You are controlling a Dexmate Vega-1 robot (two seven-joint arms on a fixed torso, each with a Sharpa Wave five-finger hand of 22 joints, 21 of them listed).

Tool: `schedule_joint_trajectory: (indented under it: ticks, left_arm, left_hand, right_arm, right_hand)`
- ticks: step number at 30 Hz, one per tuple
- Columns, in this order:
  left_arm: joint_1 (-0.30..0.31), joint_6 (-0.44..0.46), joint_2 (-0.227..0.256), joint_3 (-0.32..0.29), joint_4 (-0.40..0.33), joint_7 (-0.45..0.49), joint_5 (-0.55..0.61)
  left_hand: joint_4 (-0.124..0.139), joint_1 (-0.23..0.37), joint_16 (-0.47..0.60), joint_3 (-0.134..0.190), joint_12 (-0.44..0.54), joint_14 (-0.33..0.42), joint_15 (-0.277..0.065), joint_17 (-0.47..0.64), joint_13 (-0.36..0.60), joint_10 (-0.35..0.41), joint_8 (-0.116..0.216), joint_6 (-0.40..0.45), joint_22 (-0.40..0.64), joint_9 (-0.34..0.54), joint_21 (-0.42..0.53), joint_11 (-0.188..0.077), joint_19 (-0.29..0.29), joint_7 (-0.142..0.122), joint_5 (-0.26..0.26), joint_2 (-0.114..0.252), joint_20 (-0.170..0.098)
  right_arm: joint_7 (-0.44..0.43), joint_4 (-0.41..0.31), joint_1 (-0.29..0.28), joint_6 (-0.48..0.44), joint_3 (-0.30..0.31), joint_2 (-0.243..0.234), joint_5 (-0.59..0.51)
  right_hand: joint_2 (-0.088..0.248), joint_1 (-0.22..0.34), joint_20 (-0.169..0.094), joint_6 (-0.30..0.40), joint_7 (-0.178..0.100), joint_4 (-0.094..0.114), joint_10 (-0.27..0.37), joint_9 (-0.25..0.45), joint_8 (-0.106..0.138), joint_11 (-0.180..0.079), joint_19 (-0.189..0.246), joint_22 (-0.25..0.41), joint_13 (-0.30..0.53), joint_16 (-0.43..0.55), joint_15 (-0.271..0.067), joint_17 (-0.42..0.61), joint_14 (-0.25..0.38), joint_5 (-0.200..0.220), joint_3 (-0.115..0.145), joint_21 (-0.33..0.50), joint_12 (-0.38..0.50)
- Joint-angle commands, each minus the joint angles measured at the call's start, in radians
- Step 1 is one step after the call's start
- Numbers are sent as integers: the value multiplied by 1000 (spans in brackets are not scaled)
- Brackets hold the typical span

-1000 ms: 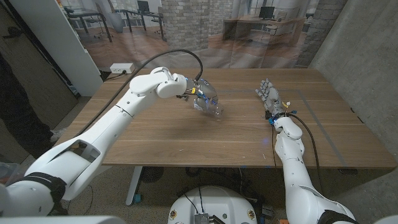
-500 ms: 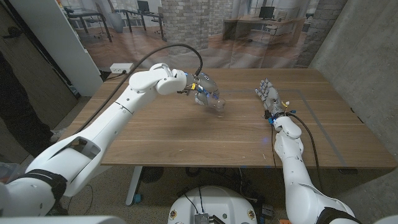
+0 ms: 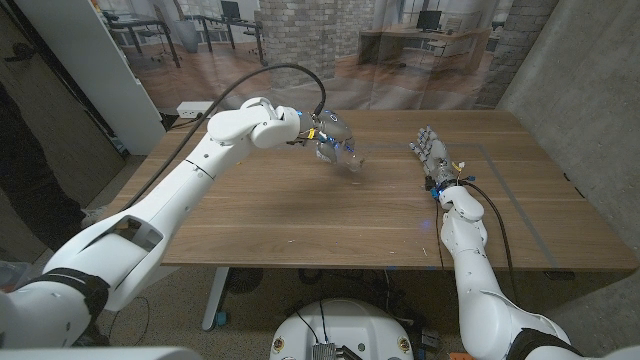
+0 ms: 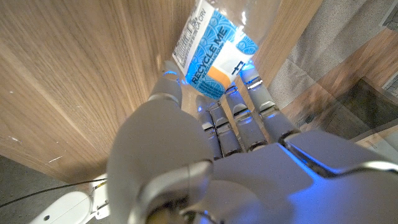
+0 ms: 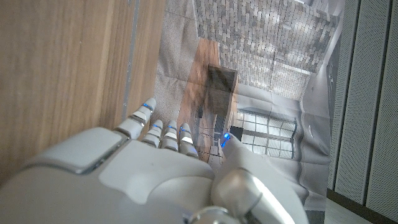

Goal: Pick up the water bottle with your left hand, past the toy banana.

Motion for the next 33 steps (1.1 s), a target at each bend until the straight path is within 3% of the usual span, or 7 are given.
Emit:
schedule_joint_trajectory:
  ticks: [1, 18, 33]
  left_arm:
    - [-5, 7, -1, -2, -9, 38, 13]
    - [3, 31, 10, -22, -53, 66, 28]
    - [22, 61, 24, -47, -118, 84, 54]
  left_hand:
    - [33, 56, 4, 44, 6, 14, -143, 4, 6, 37, 8, 28, 3, 6, 10, -20, -3, -13, 8, 71, -13]
    - [34, 55, -2, 62, 2, 24, -146, 15, 15, 41, 9, 35, 2, 8, 23, -23, -10, -14, 7, 74, -14]
    - [32, 56, -8, 73, -1, 27, -149, 23, 21, 43, 7, 34, 1, 9, 32, -26, -20, -17, 6, 70, -16]
  right_arm:
    - [1, 12, 7, 5, 3, -1, 0]
    - [4, 8, 6, 10, 1, 0, 2]
    - [1, -50, -27, -3, -4, 11, 4]
  right_hand:
    - [-4, -3, 0, 4, 0, -1, 3, 3, 6, 1, 6, 4, 4, 6, 2, 3, -1, 7, 2, 6, 8]
    - [-4, -4, 1, 4, 0, -2, 3, 3, 6, 1, 6, 4, 4, 6, 4, 3, -1, 7, 3, 6, 8]
    - [-4, -5, 0, 4, 0, -3, 3, 3, 6, 0, 6, 4, 4, 6, 2, 2, -1, 7, 4, 6, 8]
